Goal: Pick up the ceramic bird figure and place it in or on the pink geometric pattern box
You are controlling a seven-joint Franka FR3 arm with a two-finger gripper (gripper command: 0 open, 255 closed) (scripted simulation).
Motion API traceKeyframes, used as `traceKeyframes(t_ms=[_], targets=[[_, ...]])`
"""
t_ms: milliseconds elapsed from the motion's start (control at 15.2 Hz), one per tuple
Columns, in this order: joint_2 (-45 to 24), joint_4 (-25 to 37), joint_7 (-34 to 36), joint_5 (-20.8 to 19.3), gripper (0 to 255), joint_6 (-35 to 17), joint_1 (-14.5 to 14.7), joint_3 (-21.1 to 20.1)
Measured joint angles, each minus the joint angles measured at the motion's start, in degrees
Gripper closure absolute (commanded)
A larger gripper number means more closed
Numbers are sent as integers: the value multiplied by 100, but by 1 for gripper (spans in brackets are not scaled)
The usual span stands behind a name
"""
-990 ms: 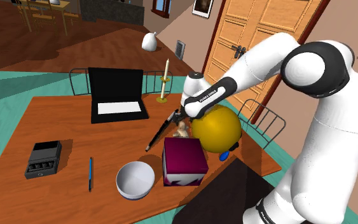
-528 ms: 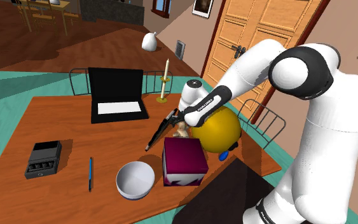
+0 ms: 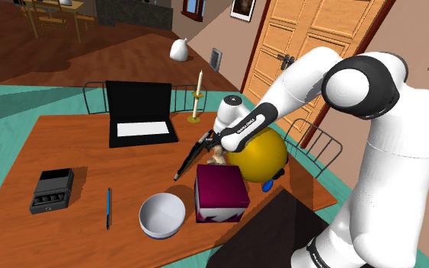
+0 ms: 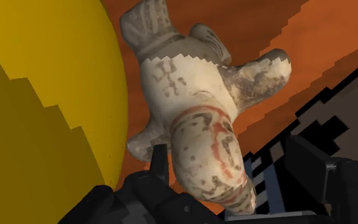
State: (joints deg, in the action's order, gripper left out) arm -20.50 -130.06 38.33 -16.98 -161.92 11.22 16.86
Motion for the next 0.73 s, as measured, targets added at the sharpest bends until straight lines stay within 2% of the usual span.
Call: traceKeyframes(t_ms=[726], targets=[[31, 1, -34, 19, 255, 78, -27, -5]])
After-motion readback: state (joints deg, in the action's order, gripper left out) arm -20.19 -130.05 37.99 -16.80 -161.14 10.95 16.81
